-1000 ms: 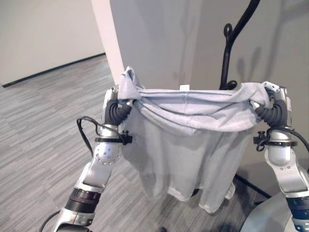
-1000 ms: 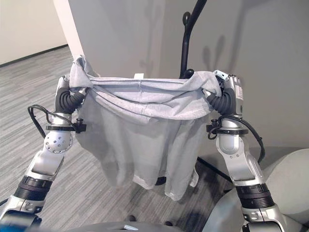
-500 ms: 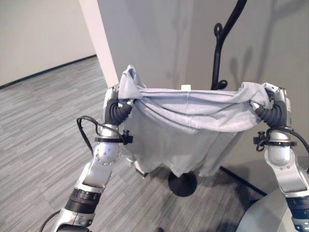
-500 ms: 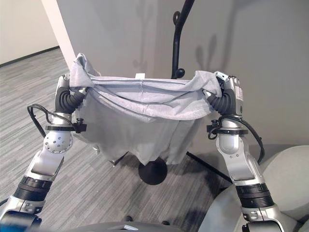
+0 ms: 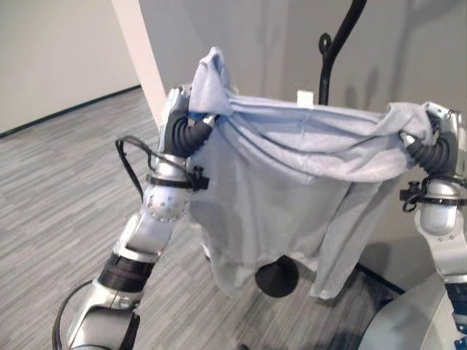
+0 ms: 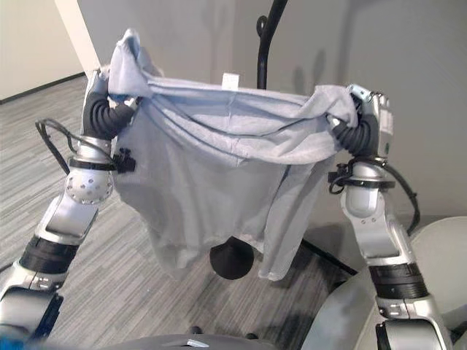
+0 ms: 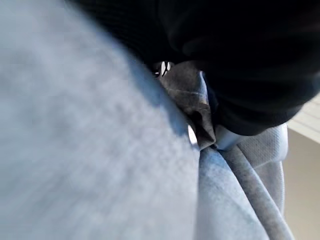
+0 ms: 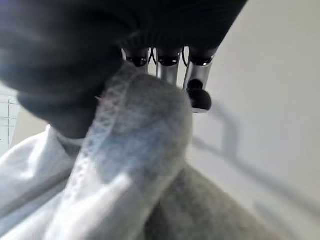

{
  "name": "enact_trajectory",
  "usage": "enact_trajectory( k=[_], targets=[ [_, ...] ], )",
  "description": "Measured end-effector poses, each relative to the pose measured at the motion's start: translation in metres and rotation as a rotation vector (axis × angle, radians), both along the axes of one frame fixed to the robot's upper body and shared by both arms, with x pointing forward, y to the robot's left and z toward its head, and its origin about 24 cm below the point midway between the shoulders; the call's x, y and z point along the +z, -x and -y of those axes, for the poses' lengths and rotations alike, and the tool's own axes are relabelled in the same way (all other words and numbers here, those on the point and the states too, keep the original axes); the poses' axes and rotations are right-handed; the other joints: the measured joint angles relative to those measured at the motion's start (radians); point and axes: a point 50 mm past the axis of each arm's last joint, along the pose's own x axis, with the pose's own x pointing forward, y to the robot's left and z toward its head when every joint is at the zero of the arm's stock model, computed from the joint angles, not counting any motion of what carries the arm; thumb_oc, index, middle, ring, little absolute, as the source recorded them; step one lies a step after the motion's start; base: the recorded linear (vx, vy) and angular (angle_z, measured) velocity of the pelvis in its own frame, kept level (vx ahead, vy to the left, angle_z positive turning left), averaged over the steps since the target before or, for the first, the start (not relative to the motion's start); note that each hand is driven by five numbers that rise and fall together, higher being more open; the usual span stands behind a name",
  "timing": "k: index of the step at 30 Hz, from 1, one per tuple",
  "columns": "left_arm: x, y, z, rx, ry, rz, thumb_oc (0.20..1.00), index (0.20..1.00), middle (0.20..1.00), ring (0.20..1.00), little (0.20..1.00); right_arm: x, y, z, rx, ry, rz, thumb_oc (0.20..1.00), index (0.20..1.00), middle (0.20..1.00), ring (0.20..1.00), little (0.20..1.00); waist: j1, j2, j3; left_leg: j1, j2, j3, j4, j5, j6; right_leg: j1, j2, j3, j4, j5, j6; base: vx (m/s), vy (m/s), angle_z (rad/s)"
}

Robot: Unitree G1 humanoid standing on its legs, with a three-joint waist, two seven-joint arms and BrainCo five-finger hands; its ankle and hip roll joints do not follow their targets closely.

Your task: Hang the clothes on the sofa on the clothes rack.

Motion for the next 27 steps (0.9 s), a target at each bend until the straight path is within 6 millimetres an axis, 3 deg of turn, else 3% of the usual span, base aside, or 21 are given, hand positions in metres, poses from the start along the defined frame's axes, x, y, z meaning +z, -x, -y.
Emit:
enact_trajectory(
  k=[11, 19, 20, 24, 27],
  targets=[
    [0.029, -0.015, 0.024, -0.049, -0.067, 0.064, 0.2, 0.2, 0.2, 0.2, 0.2, 0.044, -0.013, 0.017, -0.075, 0.036, 0.094, 0.2, 0.2, 0.2, 0.2, 0.2, -0.032, 0.003, -0.002, -0.002, 0.002, 0.018, 0.005, -0.001, -0.002, -0.009, 0.001, 0.011, 0.0, 0.002, -0.002, 0.0, 0.004, -0.04],
    [0.042, -0.028, 0.043, -0.069, -0.13, 0.072, 0.2, 0.2, 0.2, 0.2, 0.2, 0.05, -0.033, 0.018, -0.091, 0.045, 0.044, 0.2, 0.2, 0.2, 0.2, 0.2, -0.032, 0.005, -0.003, -0.001, 0.003, 0.021, 0.005, -0.002, -0.004, -0.011, 0.003, 0.017, 0.001, 0.003, -0.003, 0.0, 0.002, -0.02],
    [0.043, -0.038, 0.046, -0.051, -0.16, 0.048, 0.2, 0.2, 0.2, 0.2, 0.2, 0.053, -0.049, 0.017, -0.109, 0.089, -0.012, 0.2, 0.2, 0.2, 0.2, 0.2, -0.032, 0.006, -0.004, 0.0, 0.003, 0.024, 0.005, -0.002, -0.004, -0.012, 0.003, 0.02, 0.001, 0.005, -0.003, 0.0, 0.0, 0.0],
    [0.043, -0.067, 0.051, 0.023, -0.251, -0.035, 0.2, 0.2, 0.2, 0.2, 0.2, 0.069, -0.081, 0.015, -0.152, 0.165, -0.132, 0.2, 0.2, 0.2, 0.2, 0.2, -0.033, 0.006, -0.005, 0.0, 0.004, 0.028, 0.006, 0.002, 0.002, -0.013, 0.003, 0.022, 0.002, 0.008, -0.003, -0.02, -0.001, -0.02],
    [0.047, -0.082, 0.054, 0.085, -0.324, -0.071, 0.2, 0.2, 0.2, 0.2, 0.2, 0.084, -0.096, 0.001, -0.115, 0.163, -0.182, 0.2, 0.2, 0.2, 0.2, 0.2, -0.032, 0.006, -0.006, -0.001, 0.005, 0.029, 0.005, 0.008, 0.004, -0.015, 0.004, 0.022, 0.004, 0.009, -0.004, -0.03, 0.002, -0.01]
  ],
)
